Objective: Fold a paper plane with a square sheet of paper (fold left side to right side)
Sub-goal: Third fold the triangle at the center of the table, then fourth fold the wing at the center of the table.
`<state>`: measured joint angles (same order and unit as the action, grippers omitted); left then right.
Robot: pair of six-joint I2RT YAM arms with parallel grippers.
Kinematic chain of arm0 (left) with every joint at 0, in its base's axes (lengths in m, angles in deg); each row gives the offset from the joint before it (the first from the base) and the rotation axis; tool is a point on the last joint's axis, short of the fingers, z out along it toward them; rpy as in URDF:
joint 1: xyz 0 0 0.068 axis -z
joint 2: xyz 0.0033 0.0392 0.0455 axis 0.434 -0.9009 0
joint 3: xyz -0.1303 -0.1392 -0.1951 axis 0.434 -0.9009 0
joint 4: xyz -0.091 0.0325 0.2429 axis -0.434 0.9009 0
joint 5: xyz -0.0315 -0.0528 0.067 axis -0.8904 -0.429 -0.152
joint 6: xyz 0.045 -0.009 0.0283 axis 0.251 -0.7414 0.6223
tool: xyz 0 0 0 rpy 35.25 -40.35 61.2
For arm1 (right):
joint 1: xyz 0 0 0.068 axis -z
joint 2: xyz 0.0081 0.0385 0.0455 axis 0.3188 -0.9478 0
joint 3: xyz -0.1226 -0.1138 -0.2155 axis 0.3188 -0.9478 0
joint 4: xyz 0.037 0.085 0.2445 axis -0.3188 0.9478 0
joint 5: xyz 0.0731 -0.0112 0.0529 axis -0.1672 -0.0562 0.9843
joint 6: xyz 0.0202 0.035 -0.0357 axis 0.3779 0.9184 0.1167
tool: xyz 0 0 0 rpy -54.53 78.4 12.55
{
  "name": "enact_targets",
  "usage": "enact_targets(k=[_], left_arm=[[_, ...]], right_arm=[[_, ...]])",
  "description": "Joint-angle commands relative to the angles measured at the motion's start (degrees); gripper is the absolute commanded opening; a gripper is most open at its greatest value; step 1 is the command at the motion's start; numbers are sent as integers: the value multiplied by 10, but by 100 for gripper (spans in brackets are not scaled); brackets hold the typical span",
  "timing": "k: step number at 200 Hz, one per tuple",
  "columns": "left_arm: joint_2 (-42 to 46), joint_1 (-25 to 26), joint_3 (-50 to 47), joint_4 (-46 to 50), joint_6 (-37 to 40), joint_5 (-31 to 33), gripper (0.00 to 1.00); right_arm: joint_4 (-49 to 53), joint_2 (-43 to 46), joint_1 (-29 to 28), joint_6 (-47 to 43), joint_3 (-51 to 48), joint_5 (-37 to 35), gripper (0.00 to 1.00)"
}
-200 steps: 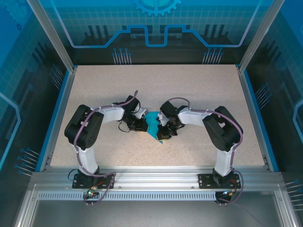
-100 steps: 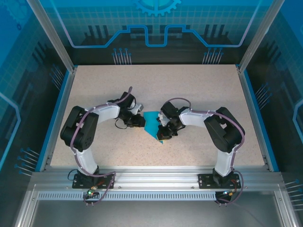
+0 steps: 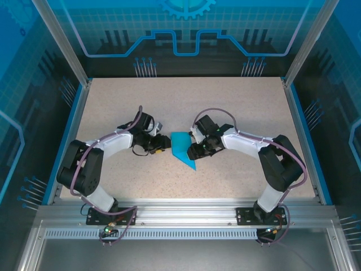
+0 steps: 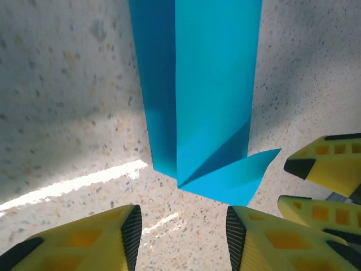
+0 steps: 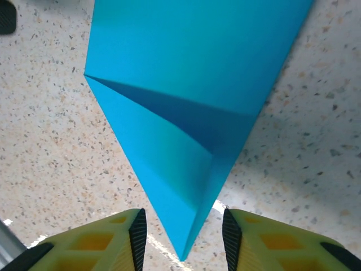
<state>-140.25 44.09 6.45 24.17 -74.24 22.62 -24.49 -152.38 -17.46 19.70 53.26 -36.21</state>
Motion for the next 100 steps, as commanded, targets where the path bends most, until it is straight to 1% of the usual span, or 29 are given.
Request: enact_targets(k=[1,30,48,63,80,100], left_arm=[[-20,1,-18,-59,-67,-54,47],[-48,15,-18,-95,-88,-68,48],[-67,24,-5,-95,-88,-71,48],[-82,28,2,-96,-90,-71,48],[-94,31,9,-105,-96,-73,46],[-98,34,16,-117,-105,-79,40]], right_arm=[[-14,-9,7,-35,16,-13,42],[-46,29,1,-36,-14,-34,46],[-56,65,-9,-39,-36,-54,49],[-64,89,-20,-44,-54,-56,49],[-78,104,-41,-47,-71,-59,50],[-99,101,-74,-52,-89,-61,50]])
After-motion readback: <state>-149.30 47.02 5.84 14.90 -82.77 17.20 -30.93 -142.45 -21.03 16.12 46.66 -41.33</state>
